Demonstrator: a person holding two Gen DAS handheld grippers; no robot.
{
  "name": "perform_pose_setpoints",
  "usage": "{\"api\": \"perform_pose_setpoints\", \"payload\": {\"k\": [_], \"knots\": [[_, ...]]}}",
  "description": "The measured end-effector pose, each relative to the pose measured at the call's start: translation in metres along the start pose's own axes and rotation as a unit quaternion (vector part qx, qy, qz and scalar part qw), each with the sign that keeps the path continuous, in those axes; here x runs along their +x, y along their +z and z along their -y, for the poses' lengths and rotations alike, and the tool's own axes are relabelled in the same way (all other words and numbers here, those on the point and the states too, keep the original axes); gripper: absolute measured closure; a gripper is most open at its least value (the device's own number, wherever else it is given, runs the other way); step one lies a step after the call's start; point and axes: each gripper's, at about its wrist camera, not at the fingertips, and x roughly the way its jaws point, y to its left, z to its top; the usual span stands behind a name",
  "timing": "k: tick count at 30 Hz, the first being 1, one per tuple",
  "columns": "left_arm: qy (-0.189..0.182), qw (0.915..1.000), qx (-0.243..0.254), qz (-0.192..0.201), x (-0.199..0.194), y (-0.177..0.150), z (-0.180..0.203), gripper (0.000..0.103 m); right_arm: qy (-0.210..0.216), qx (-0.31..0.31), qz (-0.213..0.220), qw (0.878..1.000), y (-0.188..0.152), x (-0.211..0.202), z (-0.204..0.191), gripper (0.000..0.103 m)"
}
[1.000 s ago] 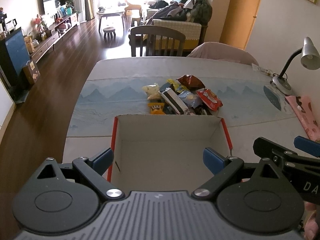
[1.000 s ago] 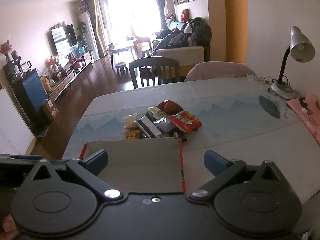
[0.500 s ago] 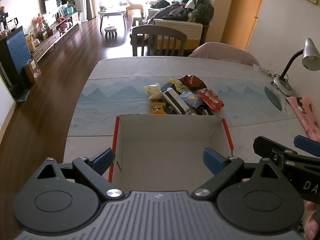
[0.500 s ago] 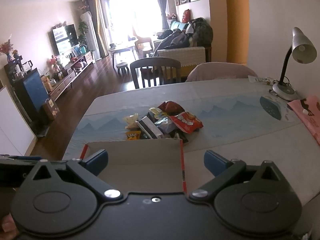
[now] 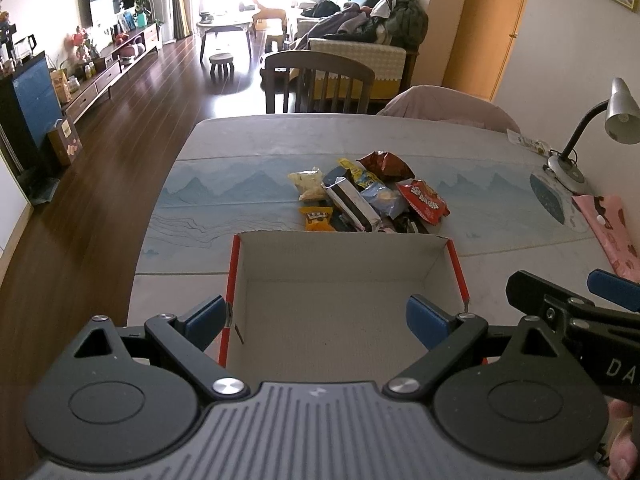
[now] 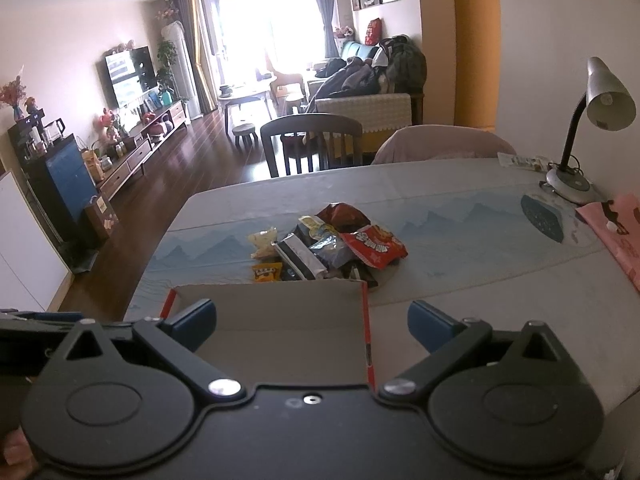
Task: Organize snacks
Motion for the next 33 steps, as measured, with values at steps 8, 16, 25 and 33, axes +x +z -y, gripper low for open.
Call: {"api": "perform_pose_setpoints", "payload": {"k": [8,16,25,33], "knots": [[-0.002,1.0000,0.000,-0.006,0.003,0.004,0.001,0.006,0.002,-0.001,-0.008,1.000,0.006,0.005,0.005,0.001],[0.011,0.9999,0.004,-0.009,0.012,0.013,0.002,0.006,0.016,-0.026,-0.020,0.999,0.029,0.031,0.013,0.001],[0.049,0.9984,0.017,-0.020,0.035,0.065,0.003,0.006,0.052,-0.029,-0.087,0.994,0.065,0.080,0.043,0.002],[0.061,0.9972,0.024,-0.035,0.064,0.125,0.002,0.006,0.065,-0.042,-0.106,0.991,0.115,0.122,0.068,0.005]]}}
